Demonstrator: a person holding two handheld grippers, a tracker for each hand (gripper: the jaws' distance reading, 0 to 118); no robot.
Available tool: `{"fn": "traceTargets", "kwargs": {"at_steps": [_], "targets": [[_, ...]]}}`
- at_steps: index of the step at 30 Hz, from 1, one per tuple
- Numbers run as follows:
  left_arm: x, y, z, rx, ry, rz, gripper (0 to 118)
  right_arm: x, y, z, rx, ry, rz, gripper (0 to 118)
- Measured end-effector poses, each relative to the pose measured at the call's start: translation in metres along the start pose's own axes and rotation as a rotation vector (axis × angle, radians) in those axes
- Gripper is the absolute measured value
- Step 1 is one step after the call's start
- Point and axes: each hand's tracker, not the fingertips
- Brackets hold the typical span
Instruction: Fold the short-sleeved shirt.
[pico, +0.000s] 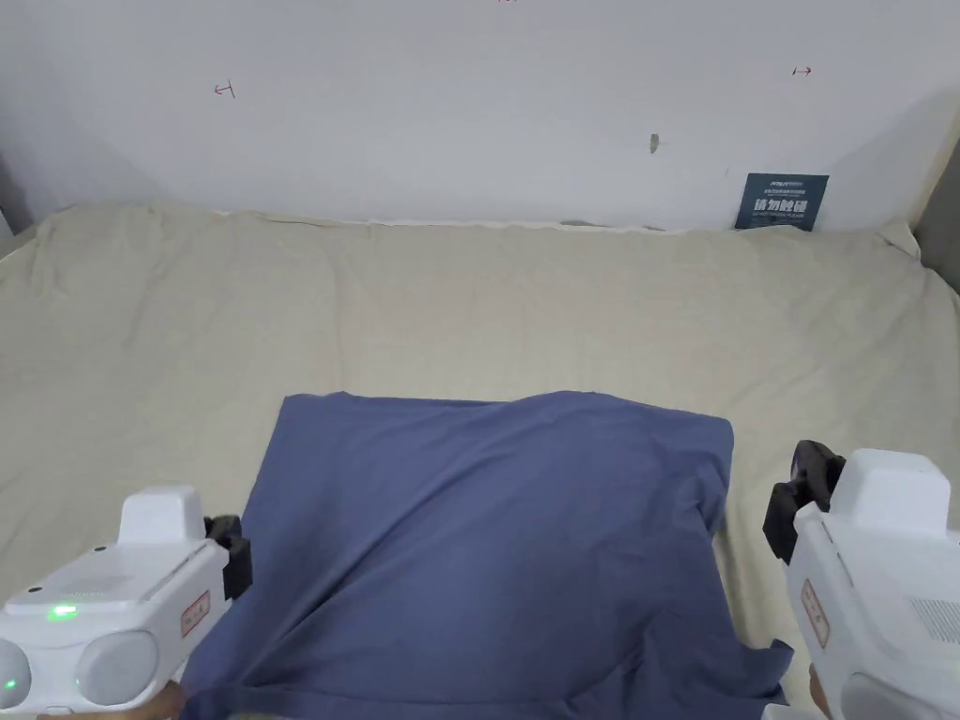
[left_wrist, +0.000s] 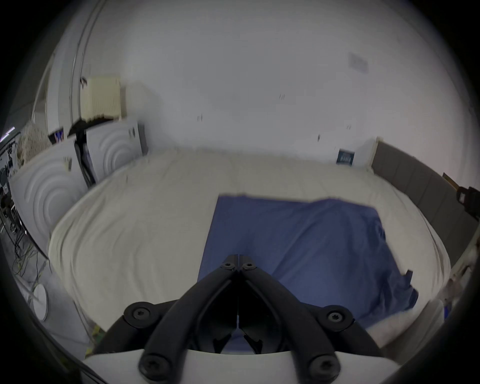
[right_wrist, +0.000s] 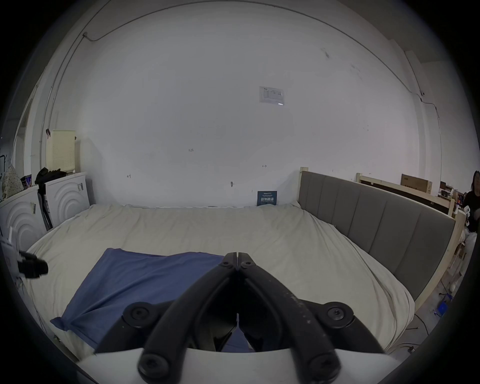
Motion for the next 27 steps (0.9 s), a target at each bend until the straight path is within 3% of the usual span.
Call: {"fn": "traceTargets", "kwargs": {"at_steps": [4,5,6,7,8,9,10,13,15,16,18,19,21,22,23,24,26,27], "targets": [[-0.031,-0.031,-0.014,-0.140,0.002,0.055,2,-0.001,-0.008,-0.006,-0.029,0.007,0.000,1],[-0.037,-0.038,-0.017,-0.167,0.004,0.071,9,-0.001,-0.010,-0.007,-0.036,0.008,0.000,1],[-0.042,-0.043,-0.019,-0.200,-0.010,0.076,24,-0.002,-0.012,-0.009,-0.043,0.007,0.000,1],[-0.047,-0.049,-0.022,-0.221,-0.012,0.083,51,-0.003,-0.014,-0.010,-0.052,0.008,0.000,1],[-0.050,-0.056,-0.026,-0.246,-0.004,0.091,91,-0.004,-0.016,-0.012,-0.061,0.011,-0.002,1],[-0.052,-0.061,-0.029,-0.281,0.005,0.087,112,-0.004,-0.017,-0.013,-0.067,0.014,-0.003,1],[-0.053,-0.067,-0.032,-0.301,0.029,0.088,118,-0.005,-0.018,-0.014,-0.077,0.018,-0.002,1],[-0.053,-0.081,-0.040,-0.318,0.067,0.070,111,-0.008,-0.022,-0.016,-0.091,0.022,0.007,2],[-0.054,-0.089,-0.048,-0.342,0.082,0.063,98,-0.008,-0.024,-0.017,-0.102,0.024,0.008,2],[-0.054,-0.096,-0.052,-0.348,0.079,0.064,86,-0.009,-0.025,-0.018,-0.108,0.027,0.008,2],[-0.055,-0.103,-0.057,-0.367,0.069,0.074,44,-0.007,-0.028,-0.017,-0.117,0.030,0.007,2],[-0.054,-0.107,-0.061,-0.377,0.058,0.079,29,-0.007,-0.029,-0.017,-0.122,0.029,0.007,2],[-0.052,-0.111,-0.059,-0.381,0.042,0.096,17,-0.003,-0.033,-0.016,-0.136,0.027,0.001,2],[-0.052,-0.107,-0.057,-0.370,0.056,0.109,3,0.000,-0.035,-0.015,-0.147,0.025,-0.004,3],[-0.052,-0.104,-0.054,-0.359,0.052,0.129,3,0.004,-0.039,-0.015,-0.165,0.021,-0.011,6],[-0.051,-0.102,-0.051,-0.337,0.059,0.145,3,0.008,-0.044,-0.015,-0.188,0.018,-0.020,18],[-0.055,-0.097,-0.047,-0.319,0.026,0.192,3,0.021,-0.063,-0.016,-0.274,0.004,-0.060,24],[-0.055,-0.094,-0.044,-0.306,0.023,0.191,3,0.025,-0.072,-0.016,-0.314,-0.002,-0.074,38]]}}
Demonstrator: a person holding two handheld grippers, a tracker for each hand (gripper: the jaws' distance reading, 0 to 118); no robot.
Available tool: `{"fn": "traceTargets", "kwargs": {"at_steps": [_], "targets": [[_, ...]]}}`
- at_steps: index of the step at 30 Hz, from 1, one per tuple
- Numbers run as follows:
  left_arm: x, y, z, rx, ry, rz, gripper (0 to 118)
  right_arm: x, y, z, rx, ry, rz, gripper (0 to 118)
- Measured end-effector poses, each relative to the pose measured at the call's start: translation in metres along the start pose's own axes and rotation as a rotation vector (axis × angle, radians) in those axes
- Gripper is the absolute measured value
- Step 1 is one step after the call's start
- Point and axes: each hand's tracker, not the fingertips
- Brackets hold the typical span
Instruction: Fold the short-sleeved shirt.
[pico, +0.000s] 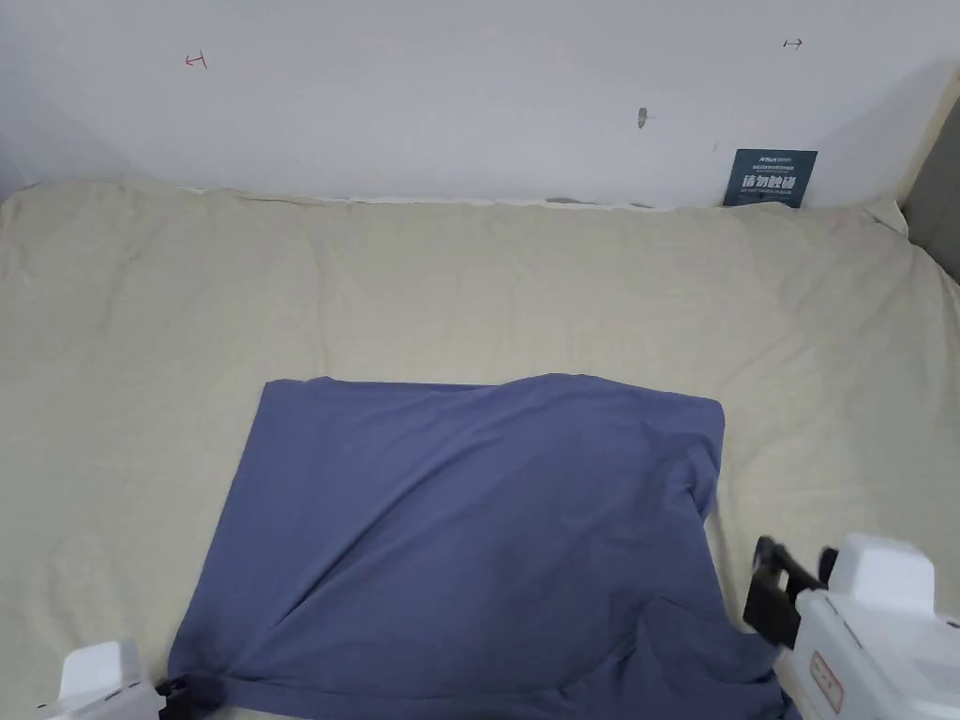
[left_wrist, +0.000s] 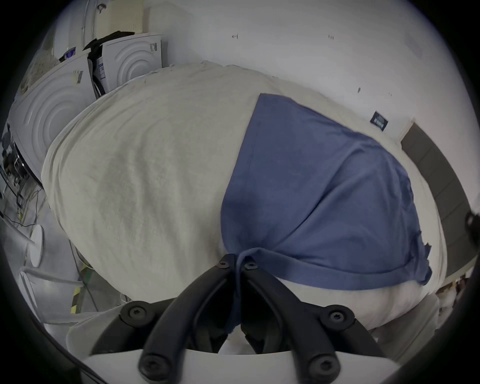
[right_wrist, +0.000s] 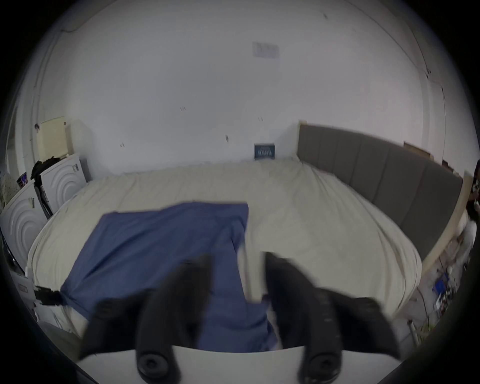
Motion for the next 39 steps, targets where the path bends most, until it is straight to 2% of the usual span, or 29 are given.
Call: {"fn": "traceTargets", "kwargs": {"at_steps": [1,2,4,10,11,12,15,16,19,23,28,34,39], "targets": [[0.002,0.000,0.006,0.015,0.003,-0.009,3,0.007,-0.011,-0.005,-0.062,-0.009,-0.013,66],[0.004,0.002,0.009,0.028,0.002,-0.020,3,0.012,-0.022,-0.011,-0.125,-0.014,-0.021,81],[0.006,0.006,0.015,0.052,-0.004,-0.033,3,0.020,-0.043,-0.021,-0.221,-0.025,-0.032,101],[0.014,0.012,0.020,0.071,-0.012,-0.055,3,0.029,-0.092,-0.054,-0.391,-0.041,-0.043,102],[0.015,0.013,0.020,0.070,-0.011,-0.056,3,0.031,-0.098,-0.062,-0.413,-0.037,-0.037,99],[0.015,0.013,0.020,0.070,-0.011,-0.057,3,0.031,-0.101,-0.066,-0.418,-0.029,-0.034,91],[0.017,0.014,0.020,0.071,-0.007,-0.062,3,0.030,-0.103,-0.071,-0.420,0.016,-0.036,25],[0.017,0.014,0.020,0.071,-0.003,-0.063,3,0.029,-0.102,-0.070,-0.404,0.084,-0.065,11],[0.016,0.017,0.019,0.072,-0.001,-0.052,3,0.020,-0.090,-0.057,-0.328,0.041,-0.020,8],[0.016,0.030,0.022,0.102,0.001,-0.046,3,0.016,-0.056,-0.046,-0.225,0.059,-0.016,7],[0.022,0.065,0.020,0.167,0.002,-0.056,3,0.000,-0.005,-0.048,-0.091,0.073,0.041,7],[0.036,0.115,-0.021,0.170,0.032,-0.103,3,-0.015,0.035,-0.109,-0.089,0.061,0.079,7],[0.049,0.146,-0.076,0.100,0.059,-0.148,3,-0.026,0.043,-0.180,-0.204,0.028,0.105,7]]}}
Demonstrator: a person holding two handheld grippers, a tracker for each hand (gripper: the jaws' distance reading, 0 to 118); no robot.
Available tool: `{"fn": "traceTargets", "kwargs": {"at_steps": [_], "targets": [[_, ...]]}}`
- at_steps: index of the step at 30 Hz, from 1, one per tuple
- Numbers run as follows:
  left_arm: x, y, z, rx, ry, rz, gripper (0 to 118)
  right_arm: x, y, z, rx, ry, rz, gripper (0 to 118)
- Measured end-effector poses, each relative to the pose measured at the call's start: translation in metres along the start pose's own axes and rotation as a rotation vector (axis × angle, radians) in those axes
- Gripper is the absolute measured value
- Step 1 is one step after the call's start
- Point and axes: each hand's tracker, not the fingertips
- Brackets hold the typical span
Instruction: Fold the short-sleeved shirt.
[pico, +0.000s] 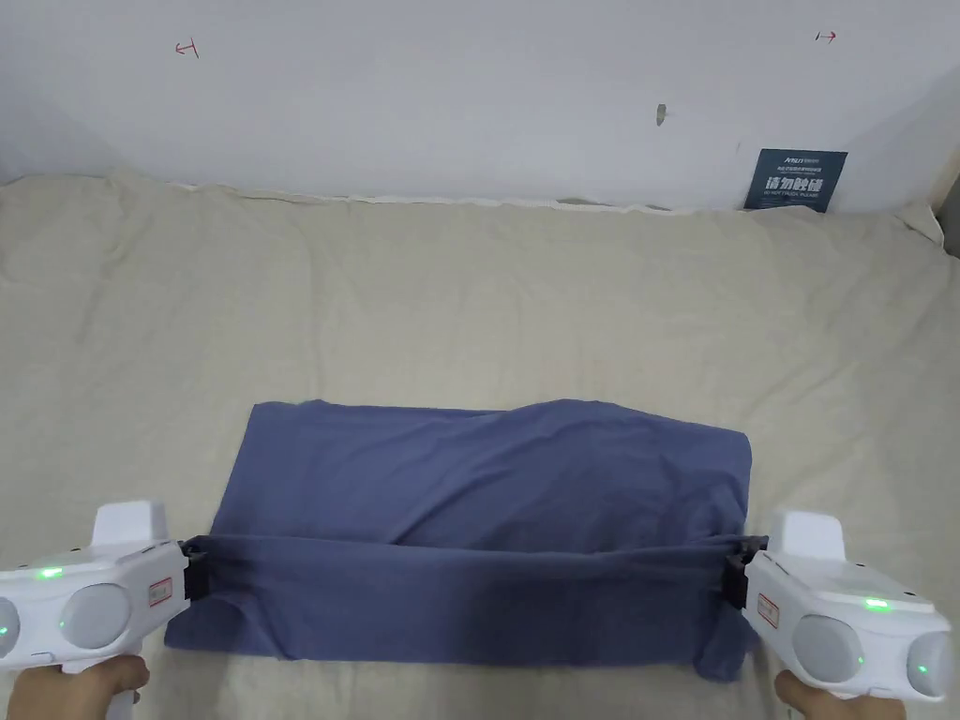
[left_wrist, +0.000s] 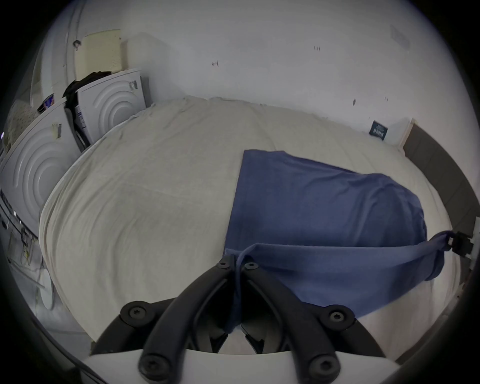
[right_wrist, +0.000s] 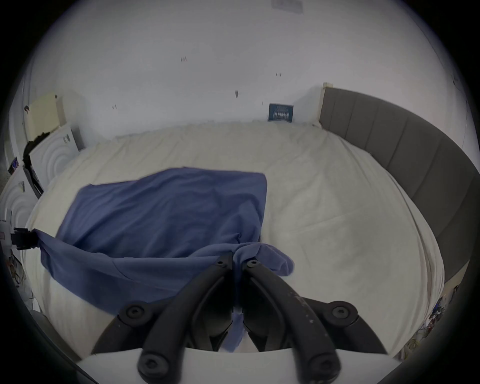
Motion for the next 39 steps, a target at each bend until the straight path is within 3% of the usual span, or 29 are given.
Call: {"fn": "traceTargets", "kwargs": {"at_steps": [5,8,10,11,12,13,14,15,16,17,20,23,30,32,34,37,38,39], "targets": [[0.016,0.011,-0.053,-0.113,0.039,-0.096,3,-0.011,0.007,-0.057,-0.140,-0.024,0.021,8],[0.020,0.004,-0.076,-0.195,0.064,-0.105,3,-0.002,-0.003,-0.087,-0.211,-0.016,-0.033,9],[0.020,0.002,-0.068,-0.143,0.058,-0.089,6,-0.002,-0.005,-0.085,-0.182,-0.018,-0.064,10],[0.019,0.003,-0.067,-0.146,0.057,-0.078,13,0.001,-0.005,-0.087,-0.181,-0.021,-0.065,18],[0.020,0.004,-0.065,-0.143,0.064,-0.076,24,0.005,-0.006,-0.091,-0.183,-0.023,-0.062,25],[0.020,0.006,-0.062,-0.141,0.077,-0.077,43,0.005,-0.003,-0.088,-0.186,-0.030,-0.054,36],[0.016,0.009,-0.059,-0.132,0.115,-0.069,78,0.005,-0.001,-0.083,-0.185,-0.039,-0.043,56],[0.014,0.011,-0.055,-0.124,0.123,-0.053,101,0.005,0.001,-0.077,-0.173,-0.043,-0.042,75],[0.010,0.014,-0.046,-0.107,0.095,-0.013,116,0.002,0.000,-0.055,-0.138,-0.043,-0.049,93],[0.009,0.017,-0.036,-0.076,0.053,0.031,118,0.003,0.003,-0.043,-0.093,-0.031,-0.060,108],[0.009,0.024,0.012,0.073,-0.021,0.125,116,0.003,0.010,0.002,0.043,0.013,-0.086,110],[0.017,0.028,0.062,0.202,-0.056,0.133,113,0.001,0.016,0.052,0.160,0.041,-0.077,110],[0.047,0.004,0.159,0.520,-0.080,0.016,113,-0.012,0.007,0.159,0.431,0.055,-0.015,109],[0.056,-0.007,0.176,0.571,-0.065,-0.026,108,-0.014,-0.001,0.180,0.487,0.040,-0.004,102],[0.062,-0.017,0.184,0.609,-0.063,-0.052,89,-0.016,-0.009,0.194,0.524,0.017,0.008,83],[0.070,-0.033,0.191,0.612,-0.076,-0.087,11,-0.021,-0.018,0.207,0.558,-0.019,0.036,13],[0.072,-0.035,0.188,0.604,-0.068,-0.100,1,-0.021,-0.020,0.208,0.560,-0.035,0.045,2],[0.074,-0.037,0.188,0.599,-0.071,-0.098,0,-0.021,-0.023,0.210,0.562,-0.046,0.051,1]]}}
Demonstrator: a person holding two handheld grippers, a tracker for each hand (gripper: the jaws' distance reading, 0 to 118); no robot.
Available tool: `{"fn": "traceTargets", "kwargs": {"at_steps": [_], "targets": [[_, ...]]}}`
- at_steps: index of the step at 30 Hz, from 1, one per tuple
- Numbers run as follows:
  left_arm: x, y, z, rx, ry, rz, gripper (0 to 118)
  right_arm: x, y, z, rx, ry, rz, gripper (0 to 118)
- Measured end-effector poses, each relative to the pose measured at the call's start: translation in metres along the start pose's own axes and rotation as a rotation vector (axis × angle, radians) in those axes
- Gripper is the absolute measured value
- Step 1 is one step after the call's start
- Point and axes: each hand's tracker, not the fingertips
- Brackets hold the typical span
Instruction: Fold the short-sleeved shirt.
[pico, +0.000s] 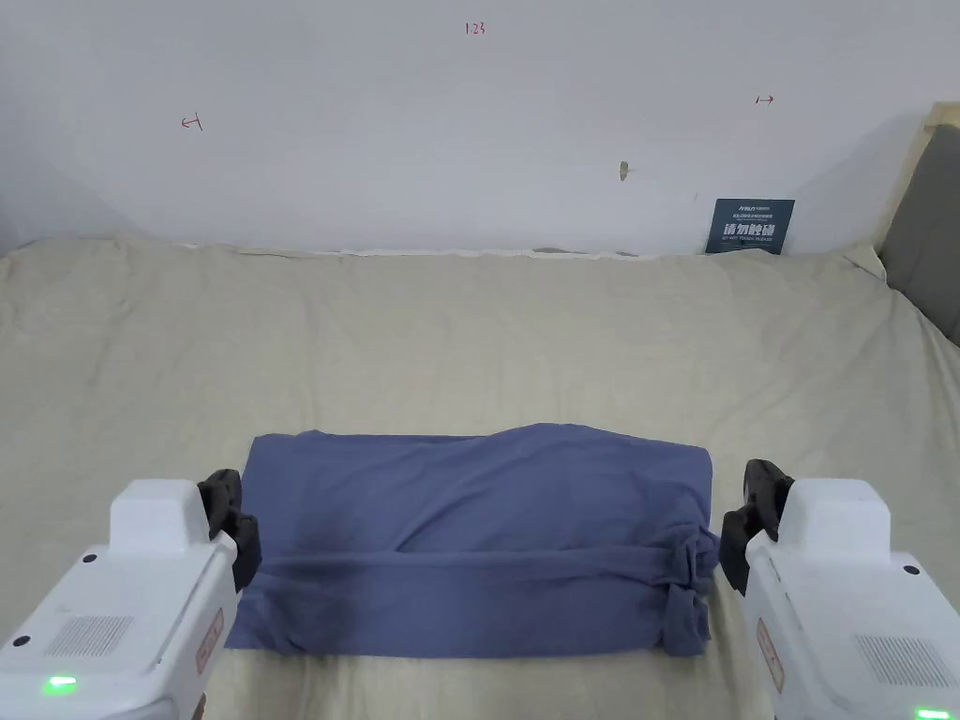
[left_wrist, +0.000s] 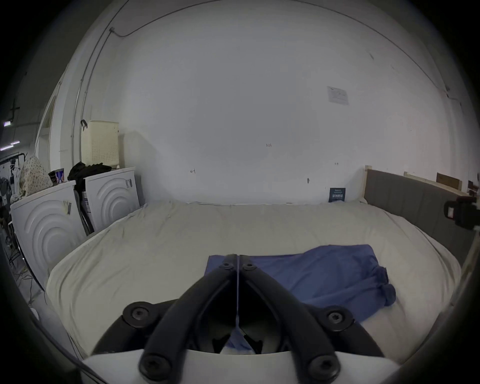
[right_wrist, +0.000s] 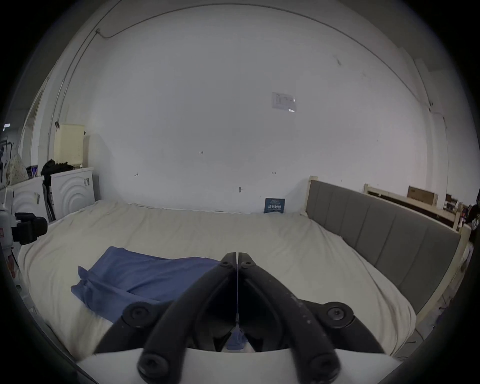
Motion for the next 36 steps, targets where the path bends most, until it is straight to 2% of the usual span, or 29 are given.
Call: {"fn": "traceTargets", "kwargs": {"at_steps": [6,10,14,20,21,22,23,24,25,26,28,31,33,35,36], "targets": [[-0.004,-0.005,-0.005,-0.061,-0.001,-0.003,0,0.004,0.000,0.000,0.001,0.007,-0.027,1],[-0.017,-0.011,-0.029,-0.212,0.032,0.005,0,0.008,-0.001,-0.007,-0.012,0.006,-0.041,1],[-0.041,-0.022,-0.070,-0.406,-0.011,0.044,0,0.009,-0.004,-0.016,-0.032,0.007,-0.045,1],[-0.084,-0.056,-0.126,-0.596,-0.048,0.239,3,0.008,-0.012,-0.034,-0.073,-0.001,-0.046,1],[-0.088,-0.061,-0.133,-0.612,-0.051,0.242,11,0.008,-0.013,-0.036,-0.077,0.001,-0.050,1],[-0.091,-0.067,-0.140,-0.637,-0.029,0.241,26,0.008,-0.016,-0.040,-0.082,0.004,-0.055,1],[-0.094,-0.075,-0.147,-0.647,-0.012,0.248,62,0.007,-0.017,-0.044,-0.092,0.005,-0.059,1],[-0.097,-0.080,-0.153,-0.662,-0.011,0.251,87,0.007,-0.018,-0.048,-0.100,0.005,-0.060,1],[-0.099,-0.087,-0.159,-0.693,0.004,0.260,106,0.006,-0.020,-0.051,-0.110,0.005,-0.058,1],[-0.099,-0.092,-0.162,-0.711,0.032,0.259,113,0.005,-0.022,-0.055,-0.119,0.003,-0.054,1],[-0.094,-0.098,-0.165,-0.709,0.096,0.222,104,0.005,-0.026,-0.063,-0.140,0.002,-0.051,1],[-0.091,-0.115,-0.175,-0.757,0.092,0.164,86,0.006,-0.034,-0.075,-0.182,0.004,-0.059,2],[-0.087,-0.124,-0.178,-0.785,0.076,0.142,55,0.007,-0.042,-0.083,-0.212,0.001,-0.078,2],[-0.082,-0.129,-0.173,-0.764,0.061,0.147,47,0.013,-0.053,-0.092,-0.251,0.006,-0.137,3],[-0.080,-0.128,-0.171,-0.746,0.080,0.133,34,0.015,-0.058,-0.096,-0.269,0.008,-0.157,10]]}}
